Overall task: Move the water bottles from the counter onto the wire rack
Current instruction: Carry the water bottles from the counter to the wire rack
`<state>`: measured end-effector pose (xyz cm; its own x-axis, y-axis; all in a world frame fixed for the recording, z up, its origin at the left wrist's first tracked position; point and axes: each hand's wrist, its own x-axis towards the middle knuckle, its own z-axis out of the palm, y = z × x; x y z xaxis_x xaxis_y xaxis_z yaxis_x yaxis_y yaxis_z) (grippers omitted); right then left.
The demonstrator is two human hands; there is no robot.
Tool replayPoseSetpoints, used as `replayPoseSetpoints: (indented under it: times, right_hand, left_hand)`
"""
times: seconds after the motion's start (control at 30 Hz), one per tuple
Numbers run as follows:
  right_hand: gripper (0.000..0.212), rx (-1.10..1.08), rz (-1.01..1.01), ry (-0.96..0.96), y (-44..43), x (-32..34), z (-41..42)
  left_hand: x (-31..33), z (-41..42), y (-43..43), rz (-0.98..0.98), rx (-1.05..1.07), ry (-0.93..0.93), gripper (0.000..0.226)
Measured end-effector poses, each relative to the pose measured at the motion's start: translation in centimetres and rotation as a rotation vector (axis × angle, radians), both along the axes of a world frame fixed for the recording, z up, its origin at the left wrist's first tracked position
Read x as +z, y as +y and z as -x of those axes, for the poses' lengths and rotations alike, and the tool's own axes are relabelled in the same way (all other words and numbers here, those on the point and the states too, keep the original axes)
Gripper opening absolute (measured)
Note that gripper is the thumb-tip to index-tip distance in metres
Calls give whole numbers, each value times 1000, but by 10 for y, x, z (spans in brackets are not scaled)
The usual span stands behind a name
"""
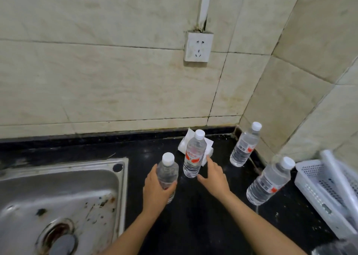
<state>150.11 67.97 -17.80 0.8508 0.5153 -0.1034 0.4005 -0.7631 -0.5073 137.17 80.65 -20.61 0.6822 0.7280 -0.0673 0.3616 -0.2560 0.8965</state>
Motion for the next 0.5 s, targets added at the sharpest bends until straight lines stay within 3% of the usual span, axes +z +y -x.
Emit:
replayPoseSetpoints:
  times: [0.17, 0.37, 0.5]
  right_hand:
    - [77, -79, -361, 70, 34, -2, -29]
    - [89, -153, -568, 140, 60, -16, -51]
    - [77, -138, -614, 170, 67, -23, -61]
  left_hand:
    - [-8, -9, 4, 109, 51, -27, 101]
    - [-6, -10, -2, 148, 130, -58, 103]
    - [4, -13, 0, 117, 109, -76, 91]
